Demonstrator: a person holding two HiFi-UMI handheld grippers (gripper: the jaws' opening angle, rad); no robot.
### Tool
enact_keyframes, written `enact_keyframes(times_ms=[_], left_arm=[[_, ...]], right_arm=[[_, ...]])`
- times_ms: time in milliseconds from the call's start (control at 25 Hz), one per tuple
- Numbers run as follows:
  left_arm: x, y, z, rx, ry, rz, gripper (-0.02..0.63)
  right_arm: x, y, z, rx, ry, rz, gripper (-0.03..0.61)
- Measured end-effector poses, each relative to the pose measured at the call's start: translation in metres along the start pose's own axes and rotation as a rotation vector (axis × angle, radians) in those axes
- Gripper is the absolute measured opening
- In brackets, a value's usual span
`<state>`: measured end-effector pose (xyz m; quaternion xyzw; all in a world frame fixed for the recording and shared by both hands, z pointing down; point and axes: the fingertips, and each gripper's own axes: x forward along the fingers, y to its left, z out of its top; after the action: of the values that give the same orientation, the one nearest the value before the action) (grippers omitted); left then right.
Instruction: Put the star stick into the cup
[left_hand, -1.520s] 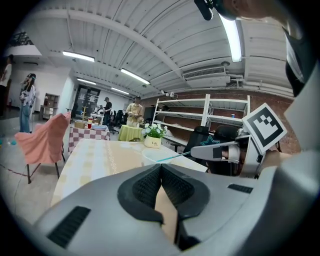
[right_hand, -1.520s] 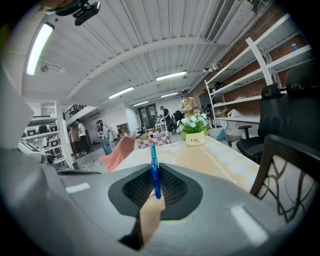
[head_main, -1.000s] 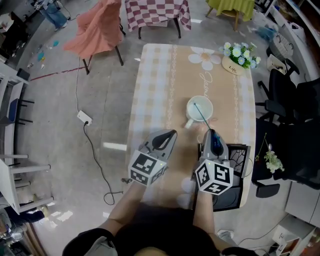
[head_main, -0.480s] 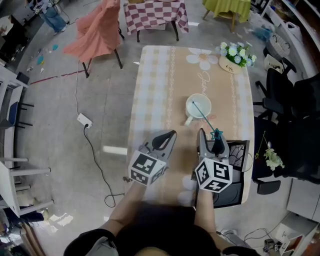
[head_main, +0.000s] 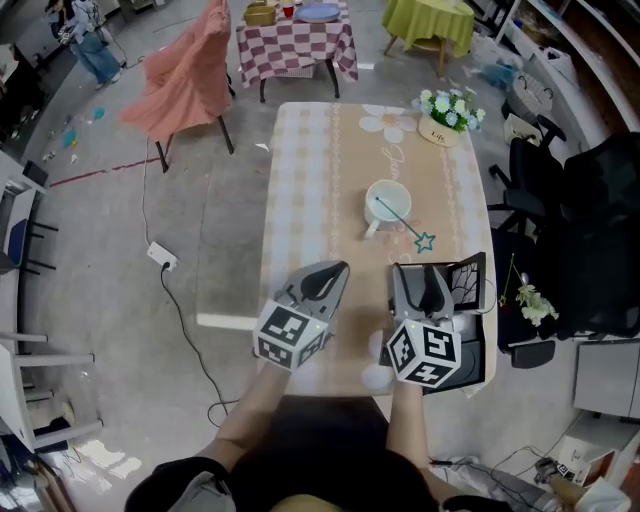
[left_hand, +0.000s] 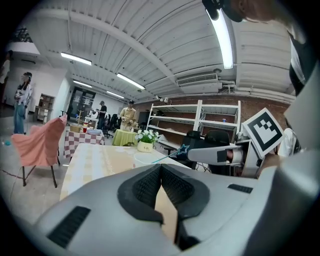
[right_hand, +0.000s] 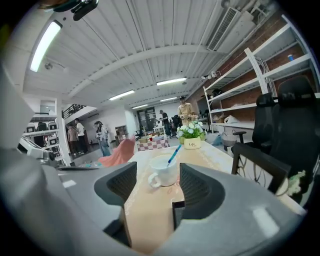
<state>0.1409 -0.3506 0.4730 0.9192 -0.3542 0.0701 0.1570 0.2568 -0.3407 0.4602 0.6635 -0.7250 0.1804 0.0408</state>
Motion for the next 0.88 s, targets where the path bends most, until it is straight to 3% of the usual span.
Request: enact_keyframes(times_ms=[680,880], left_arm=[[-0.080,-0.040,0.019,0.108,-0.042,-0.066,0.009],[-0.096,-0.049,0.021,0.119,-0.058,-0.089,0.009]], right_arm=[[-0.088,0.056,0.003,-0.015,-0.070,-0.023,0.261],[-0.113,0.066,0.003,-0.020,-0.101,-0.040,0.186]])
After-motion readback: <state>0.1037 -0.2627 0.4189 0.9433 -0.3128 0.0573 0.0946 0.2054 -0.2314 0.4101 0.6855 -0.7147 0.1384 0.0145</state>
